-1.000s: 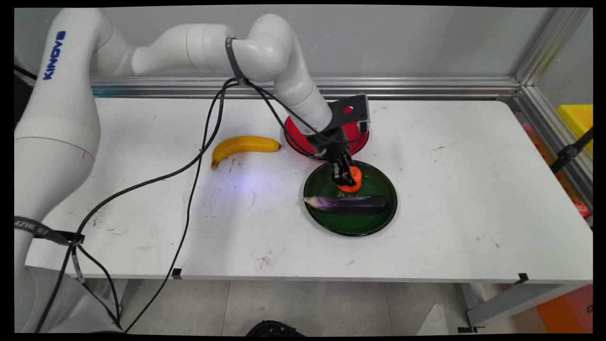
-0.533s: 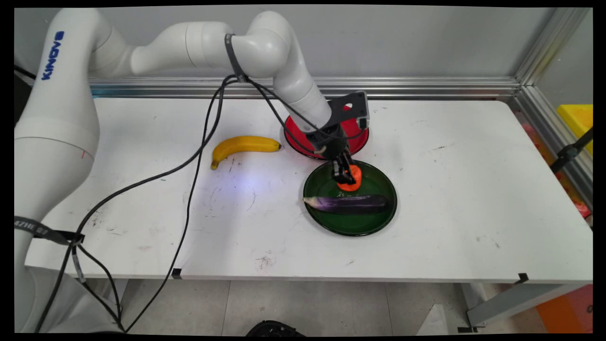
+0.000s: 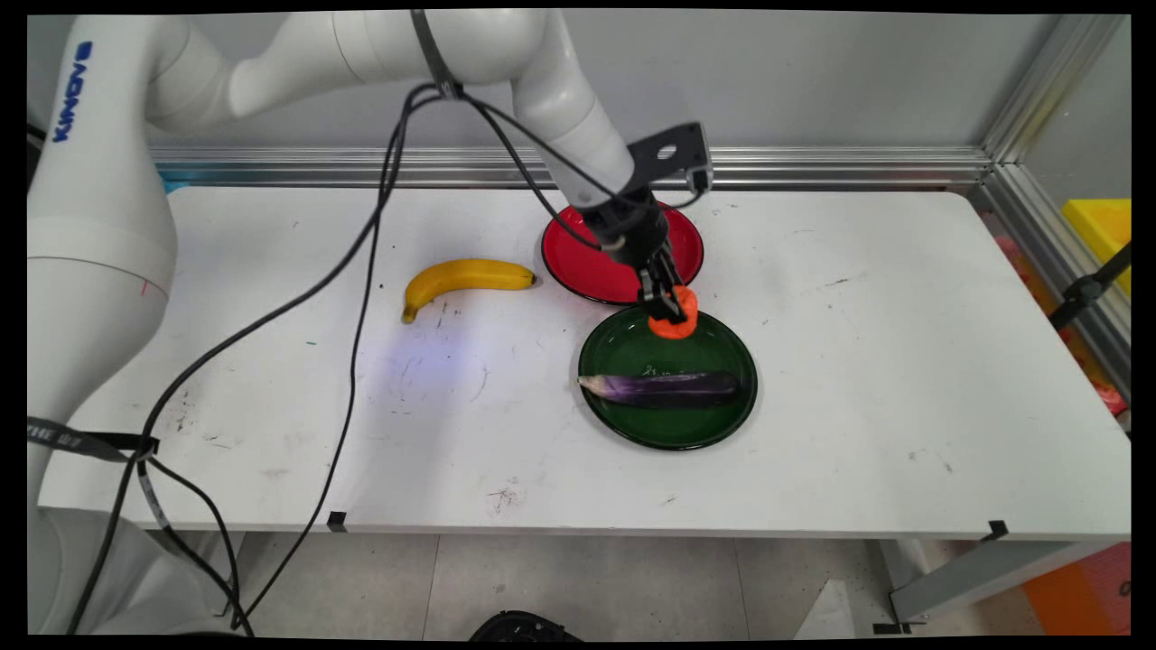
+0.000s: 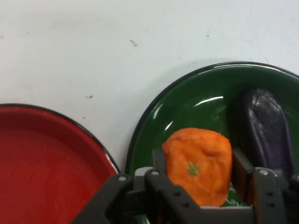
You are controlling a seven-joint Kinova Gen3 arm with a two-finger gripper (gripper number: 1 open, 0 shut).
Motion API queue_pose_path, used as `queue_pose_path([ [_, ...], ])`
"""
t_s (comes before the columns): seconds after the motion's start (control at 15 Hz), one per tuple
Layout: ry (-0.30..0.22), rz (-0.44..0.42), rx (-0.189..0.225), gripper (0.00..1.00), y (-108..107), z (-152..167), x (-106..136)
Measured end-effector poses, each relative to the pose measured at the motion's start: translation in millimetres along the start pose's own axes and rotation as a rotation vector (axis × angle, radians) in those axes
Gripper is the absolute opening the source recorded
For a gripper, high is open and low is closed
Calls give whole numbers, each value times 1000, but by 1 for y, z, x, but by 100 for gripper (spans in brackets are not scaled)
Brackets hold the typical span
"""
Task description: Place the picked object on the table
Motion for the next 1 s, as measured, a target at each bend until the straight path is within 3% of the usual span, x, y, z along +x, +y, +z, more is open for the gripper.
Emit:
queue_pose_path([
  [0.47, -44, 20, -5, 0, -17, -60, -13],
  [1.0, -94, 32, -18, 0, -20, -109, -81],
])
